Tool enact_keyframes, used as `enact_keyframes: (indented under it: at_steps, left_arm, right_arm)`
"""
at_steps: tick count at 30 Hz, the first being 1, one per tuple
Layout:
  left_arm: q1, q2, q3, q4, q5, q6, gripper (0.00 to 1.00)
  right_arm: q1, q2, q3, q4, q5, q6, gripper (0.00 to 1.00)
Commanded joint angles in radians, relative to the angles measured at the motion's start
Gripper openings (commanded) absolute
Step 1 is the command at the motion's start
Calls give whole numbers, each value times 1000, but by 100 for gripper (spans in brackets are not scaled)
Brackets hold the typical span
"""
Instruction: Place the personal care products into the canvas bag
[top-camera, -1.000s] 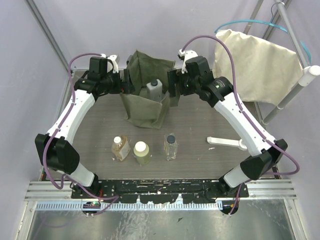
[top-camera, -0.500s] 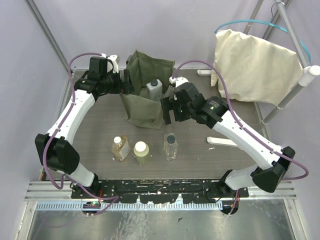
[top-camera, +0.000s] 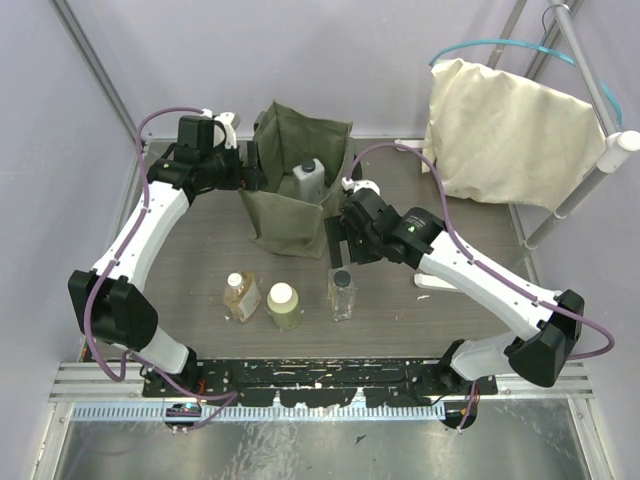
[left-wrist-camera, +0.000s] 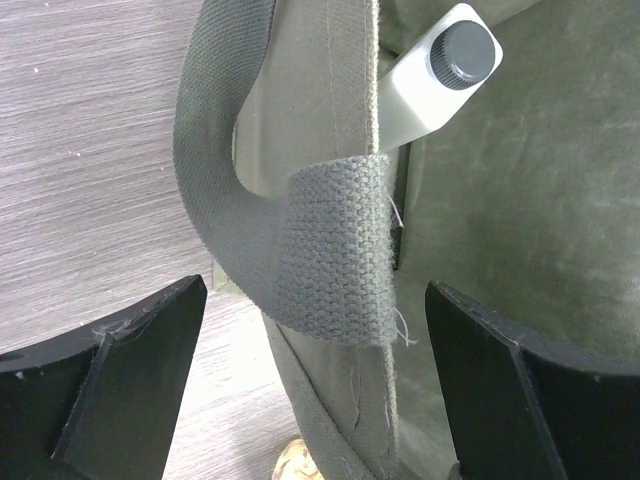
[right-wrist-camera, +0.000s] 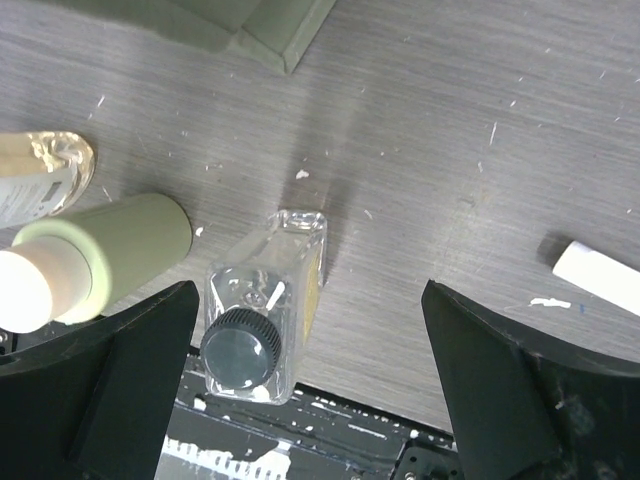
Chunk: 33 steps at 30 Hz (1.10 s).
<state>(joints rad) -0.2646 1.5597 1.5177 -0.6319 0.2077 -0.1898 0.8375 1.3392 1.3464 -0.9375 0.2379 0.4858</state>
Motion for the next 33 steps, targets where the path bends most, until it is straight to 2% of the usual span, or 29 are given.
enact_keyframes:
  at_steps: [1, 8, 17, 20, 22, 24, 25, 27, 33]
  left_arm:
    - [-4, -21, -31, -35, -13, 27, 98]
    - [-2, -34, -44, -40, -21, 30, 98]
    - [-3, -39, -43, -50, -32, 31, 98]
    - [-3, -41, -42, -51, -37, 32, 98]
    - [-3, -44, -43, -54, -40, 32, 98]
    - [-3, -45, -46, -52, -41, 33, 98]
    - [-3, -46, -46, -52, -41, 31, 98]
    - [-3, -45, -48, -47, -41, 28, 98]
    - [-2, -34, -44, -39, -39, 26, 98]
  right_arm:
    - [33, -27, -24, 10, -45, 52, 100]
    - [104, 5, -46, 9, -83, 57, 100]
    - [118, 103, -122, 19, -65, -18, 98]
    - [119, 119, -130, 36, -50, -43, 84]
    - [119, 119, -130, 51, -44, -54, 65]
    - [118, 118, -128, 57, -29, -55, 39]
    - [118, 117, -127, 58, -28, -56, 33]
    - [120, 111, -125, 52, -28, -58, 28]
    - [120, 83, -53, -34, 50, -44, 1]
